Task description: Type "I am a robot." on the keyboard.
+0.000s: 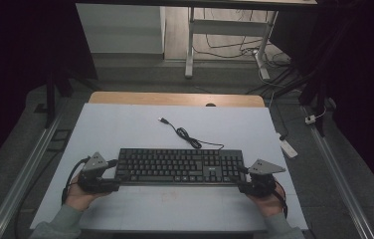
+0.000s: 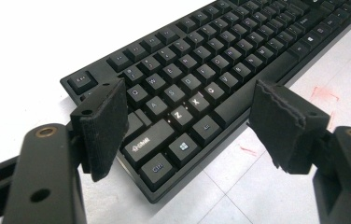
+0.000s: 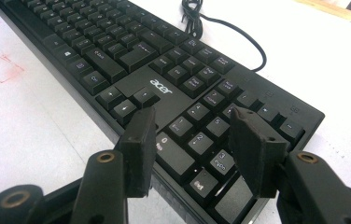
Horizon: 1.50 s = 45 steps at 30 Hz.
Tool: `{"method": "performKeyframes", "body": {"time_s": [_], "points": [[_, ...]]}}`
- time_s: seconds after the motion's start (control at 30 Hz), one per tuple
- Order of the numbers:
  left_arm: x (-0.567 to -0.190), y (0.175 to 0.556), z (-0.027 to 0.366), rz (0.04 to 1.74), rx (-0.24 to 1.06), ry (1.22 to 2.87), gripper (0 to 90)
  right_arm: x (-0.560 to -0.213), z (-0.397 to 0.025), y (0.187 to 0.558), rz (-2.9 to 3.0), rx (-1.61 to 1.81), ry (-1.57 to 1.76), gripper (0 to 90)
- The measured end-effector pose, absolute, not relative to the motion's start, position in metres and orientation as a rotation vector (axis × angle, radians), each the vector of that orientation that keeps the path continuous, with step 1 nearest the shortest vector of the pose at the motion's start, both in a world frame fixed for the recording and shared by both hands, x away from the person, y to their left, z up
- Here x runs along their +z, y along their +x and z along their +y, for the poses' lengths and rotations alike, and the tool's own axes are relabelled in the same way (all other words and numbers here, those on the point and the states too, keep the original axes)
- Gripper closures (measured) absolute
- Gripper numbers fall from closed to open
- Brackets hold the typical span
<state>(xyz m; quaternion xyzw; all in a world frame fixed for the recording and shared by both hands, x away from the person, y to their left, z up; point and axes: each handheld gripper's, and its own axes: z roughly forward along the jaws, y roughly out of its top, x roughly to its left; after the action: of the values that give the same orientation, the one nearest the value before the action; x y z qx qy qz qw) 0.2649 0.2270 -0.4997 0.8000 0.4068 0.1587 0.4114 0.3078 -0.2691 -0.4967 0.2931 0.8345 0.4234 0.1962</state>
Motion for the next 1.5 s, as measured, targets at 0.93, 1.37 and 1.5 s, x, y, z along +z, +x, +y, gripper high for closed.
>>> {"method": "performKeyframes", "body": {"time_s": [0.93, 1.37, 1.5], "points": [[-0.501, 0.268, 0.228, 1.051, 0.384, 2.001, 35.3, -0.492, -0.241, 0.312, 2.352, 1.227, 0.784, 52.0], [-0.502, 0.268, 0.229, 1.058, 0.396, 1.994, 53.0, -0.488, -0.21, 0.316, 2.404, 1.245, 0.712, 69.6], [-0.502, 0.268, 0.228, 1.056, 0.405, 1.999, 62.1, -0.486, -0.203, 0.317, 2.413, 1.256, 0.698, 80.4]]}}
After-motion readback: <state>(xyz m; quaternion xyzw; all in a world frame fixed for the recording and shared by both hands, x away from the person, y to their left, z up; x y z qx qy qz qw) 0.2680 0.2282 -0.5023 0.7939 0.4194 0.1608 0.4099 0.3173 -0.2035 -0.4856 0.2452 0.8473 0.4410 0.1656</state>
